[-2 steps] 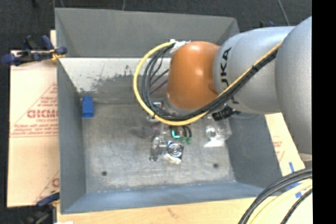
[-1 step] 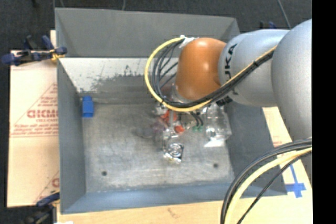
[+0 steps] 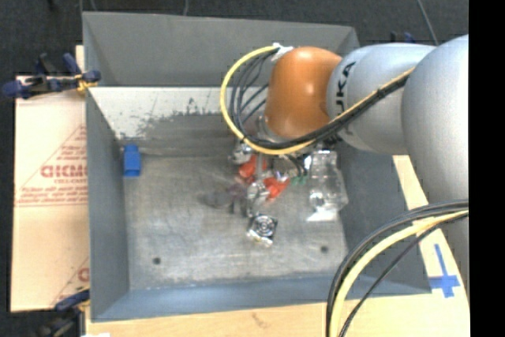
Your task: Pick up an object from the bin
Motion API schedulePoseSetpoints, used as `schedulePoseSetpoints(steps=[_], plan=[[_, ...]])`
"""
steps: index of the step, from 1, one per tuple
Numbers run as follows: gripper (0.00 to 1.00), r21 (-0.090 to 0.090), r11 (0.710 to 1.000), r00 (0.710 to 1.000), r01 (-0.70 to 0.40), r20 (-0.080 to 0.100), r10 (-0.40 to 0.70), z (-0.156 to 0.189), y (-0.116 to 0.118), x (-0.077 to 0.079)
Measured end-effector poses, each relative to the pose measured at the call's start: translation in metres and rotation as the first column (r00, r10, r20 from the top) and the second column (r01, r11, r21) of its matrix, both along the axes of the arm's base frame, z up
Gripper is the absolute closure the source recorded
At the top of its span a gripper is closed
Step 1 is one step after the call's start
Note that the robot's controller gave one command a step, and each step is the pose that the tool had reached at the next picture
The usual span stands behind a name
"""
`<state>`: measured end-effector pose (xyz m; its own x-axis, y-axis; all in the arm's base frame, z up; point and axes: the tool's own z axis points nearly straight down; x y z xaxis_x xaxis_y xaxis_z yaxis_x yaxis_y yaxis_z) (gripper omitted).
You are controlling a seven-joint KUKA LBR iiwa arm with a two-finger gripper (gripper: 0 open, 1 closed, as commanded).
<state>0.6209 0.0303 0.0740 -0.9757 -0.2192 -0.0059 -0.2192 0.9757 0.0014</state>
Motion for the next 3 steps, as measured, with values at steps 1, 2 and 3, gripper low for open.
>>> schedulePoseSetpoints(steps=[1,2,3], plan=[[0.00,0.001,0.999,0.999,-0.038,0.017,0.038,0.002,-0.008,-0.050],[0.00,-0.005,0.990,0.990,-0.144,0.005,0.144,0.001,0.021,-0.009],[1.00,-0.002,0.990,0.990,-0.139,0.011,0.139,0.004,0.022,-0.008]])
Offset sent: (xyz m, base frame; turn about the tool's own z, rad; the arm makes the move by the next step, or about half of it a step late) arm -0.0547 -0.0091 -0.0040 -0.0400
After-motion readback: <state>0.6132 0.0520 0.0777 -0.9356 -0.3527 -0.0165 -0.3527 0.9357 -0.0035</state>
